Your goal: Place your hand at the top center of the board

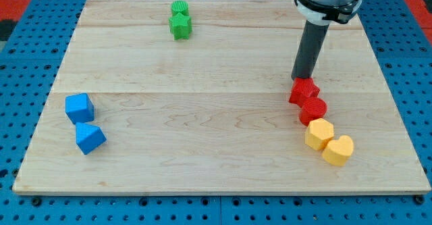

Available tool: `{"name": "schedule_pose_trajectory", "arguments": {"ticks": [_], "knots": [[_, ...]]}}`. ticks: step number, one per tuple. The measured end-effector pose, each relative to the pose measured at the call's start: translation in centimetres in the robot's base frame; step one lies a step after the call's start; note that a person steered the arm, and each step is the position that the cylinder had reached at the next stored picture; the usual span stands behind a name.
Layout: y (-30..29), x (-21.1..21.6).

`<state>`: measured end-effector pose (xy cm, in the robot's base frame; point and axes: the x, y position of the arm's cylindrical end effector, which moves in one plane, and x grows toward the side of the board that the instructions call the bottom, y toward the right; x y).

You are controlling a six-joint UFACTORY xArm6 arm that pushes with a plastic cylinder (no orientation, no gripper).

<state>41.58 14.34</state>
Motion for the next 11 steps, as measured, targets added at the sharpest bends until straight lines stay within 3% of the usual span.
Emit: {"name": "schedule_pose_trajectory", "arguments": {"ticks": [2, 5, 7, 8, 9, 11], "knots": [[1.9, 4.3], [2.1, -6.8], [1.9, -17.8], [-1.9, -22.3], [-2.5, -22.4], [-9.8, -22.2]]}}
